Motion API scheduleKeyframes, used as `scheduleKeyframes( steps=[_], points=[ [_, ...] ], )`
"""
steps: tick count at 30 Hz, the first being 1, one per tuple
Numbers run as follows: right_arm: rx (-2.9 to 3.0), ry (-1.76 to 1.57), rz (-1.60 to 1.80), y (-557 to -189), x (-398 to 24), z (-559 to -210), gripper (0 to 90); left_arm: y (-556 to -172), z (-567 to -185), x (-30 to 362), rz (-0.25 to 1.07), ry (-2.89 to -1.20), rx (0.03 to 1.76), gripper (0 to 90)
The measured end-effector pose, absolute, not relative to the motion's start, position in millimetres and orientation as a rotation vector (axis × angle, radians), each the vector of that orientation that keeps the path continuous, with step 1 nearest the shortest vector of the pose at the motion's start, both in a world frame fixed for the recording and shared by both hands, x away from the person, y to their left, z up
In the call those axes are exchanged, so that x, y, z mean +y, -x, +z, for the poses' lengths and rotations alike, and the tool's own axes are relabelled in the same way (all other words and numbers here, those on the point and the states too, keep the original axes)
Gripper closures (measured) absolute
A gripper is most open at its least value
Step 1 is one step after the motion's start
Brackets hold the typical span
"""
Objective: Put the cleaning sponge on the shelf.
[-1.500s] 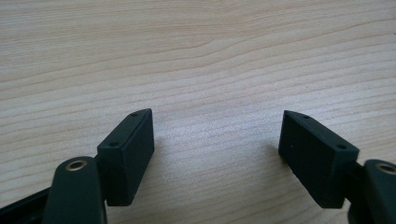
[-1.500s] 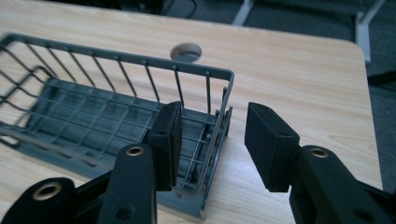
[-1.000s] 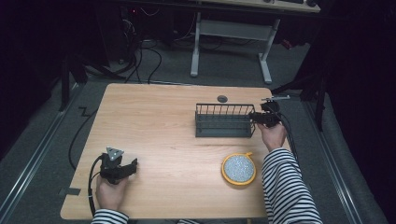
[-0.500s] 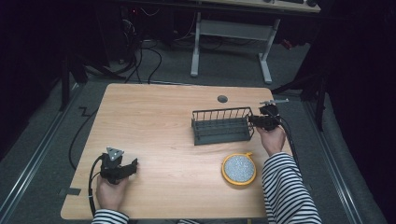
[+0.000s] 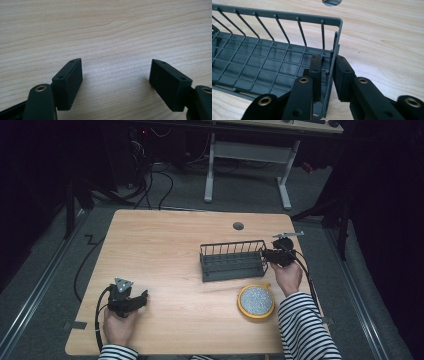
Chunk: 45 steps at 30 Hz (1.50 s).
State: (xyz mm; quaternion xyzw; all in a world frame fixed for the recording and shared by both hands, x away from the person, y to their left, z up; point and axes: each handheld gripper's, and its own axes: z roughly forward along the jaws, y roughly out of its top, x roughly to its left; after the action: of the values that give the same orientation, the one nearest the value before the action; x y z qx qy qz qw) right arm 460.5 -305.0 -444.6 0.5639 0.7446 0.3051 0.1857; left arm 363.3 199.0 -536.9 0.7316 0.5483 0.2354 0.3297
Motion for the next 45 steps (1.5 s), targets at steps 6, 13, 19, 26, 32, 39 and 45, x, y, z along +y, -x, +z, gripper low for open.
scheduleKeyframes(
  steps=[6,13,19,26,32,39,45],
  points=[
    [2.109,-1.577,0.839,-454.1,-300.1,-443.2,76.3,-363.3,-536.8,198.9,0.616,-1.914,1.433,27.2],
    [2.053,-1.565,0.946,-444.7,-304.6,-427.3,47.7,-363.3,-536.8,198.9,0.616,-1.914,1.434,27.3],
    [2.003,-1.53,0.986,-429.3,-315.4,-412.5,44.4,-363.3,-536.8,198.9,0.615,-1.913,1.434,27.3],
    [1.969,-1.489,1.051,-399.6,-328.5,-407.5,44.4,-363.2,-536.8,199.0,0.614,-1.912,1.434,27.4],
    [2.002,-1.521,1.043,-373.0,-339.0,-419.8,44.0,-363.2,-536.8,199.0,0.614,-1.912,1.435,27.4],
    [2.012,-1.543,1.049,-350.8,-342.2,-434.7,41.6,-363.2,-536.8,199.9,0.607,-1.906,1.434,27.3],
    [2.056,-1.543,1.041,-328.1,-336.9,-455.0,42.3,-363.2,-536.8,199.7,0.608,-1.908,1.433,27.1]
  ],
)
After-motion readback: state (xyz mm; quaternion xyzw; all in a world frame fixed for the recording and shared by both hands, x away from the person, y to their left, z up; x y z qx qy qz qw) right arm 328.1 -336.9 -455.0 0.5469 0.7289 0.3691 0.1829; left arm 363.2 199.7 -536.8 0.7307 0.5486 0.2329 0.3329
